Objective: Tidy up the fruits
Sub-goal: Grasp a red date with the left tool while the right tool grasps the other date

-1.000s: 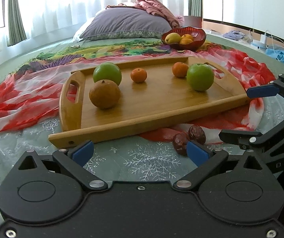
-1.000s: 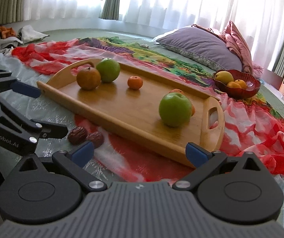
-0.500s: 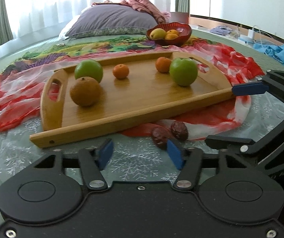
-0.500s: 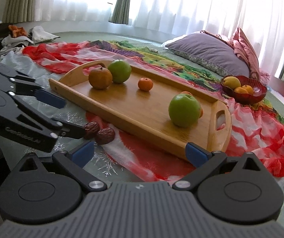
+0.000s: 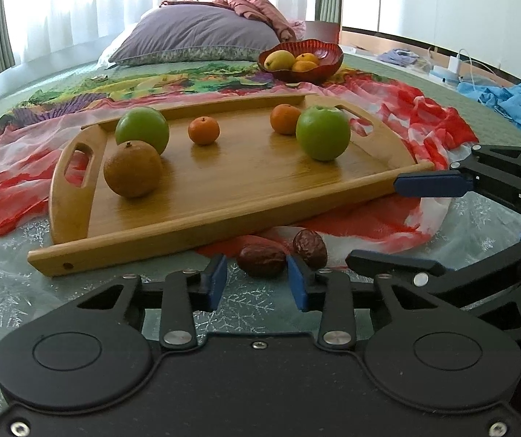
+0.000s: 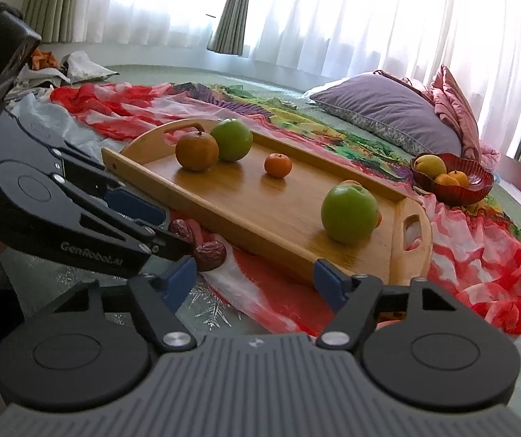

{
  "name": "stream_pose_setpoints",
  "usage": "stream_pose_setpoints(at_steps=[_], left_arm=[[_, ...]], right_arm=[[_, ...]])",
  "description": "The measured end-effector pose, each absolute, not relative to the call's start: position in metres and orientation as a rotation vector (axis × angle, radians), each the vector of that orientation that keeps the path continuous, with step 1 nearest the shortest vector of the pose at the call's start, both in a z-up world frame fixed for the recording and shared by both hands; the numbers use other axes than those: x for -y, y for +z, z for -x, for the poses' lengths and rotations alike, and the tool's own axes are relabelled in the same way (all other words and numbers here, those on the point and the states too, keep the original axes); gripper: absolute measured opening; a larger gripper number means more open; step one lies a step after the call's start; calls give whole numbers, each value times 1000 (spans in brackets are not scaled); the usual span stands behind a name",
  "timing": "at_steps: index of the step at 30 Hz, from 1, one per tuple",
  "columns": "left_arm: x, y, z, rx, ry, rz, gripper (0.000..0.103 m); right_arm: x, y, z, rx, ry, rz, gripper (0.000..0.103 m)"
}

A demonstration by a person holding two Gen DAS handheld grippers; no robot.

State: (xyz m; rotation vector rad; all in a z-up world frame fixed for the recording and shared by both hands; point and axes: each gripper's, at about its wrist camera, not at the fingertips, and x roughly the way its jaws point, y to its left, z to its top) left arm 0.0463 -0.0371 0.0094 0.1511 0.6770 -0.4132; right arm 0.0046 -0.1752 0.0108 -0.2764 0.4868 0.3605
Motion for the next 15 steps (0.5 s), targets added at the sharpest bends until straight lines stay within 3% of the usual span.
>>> stream_pose_setpoints(at_steps=[15], left_arm=[[37,7,-54,-673,-381,-121,29]], right_arm=[[175,10,-3,-490,368,258,69]])
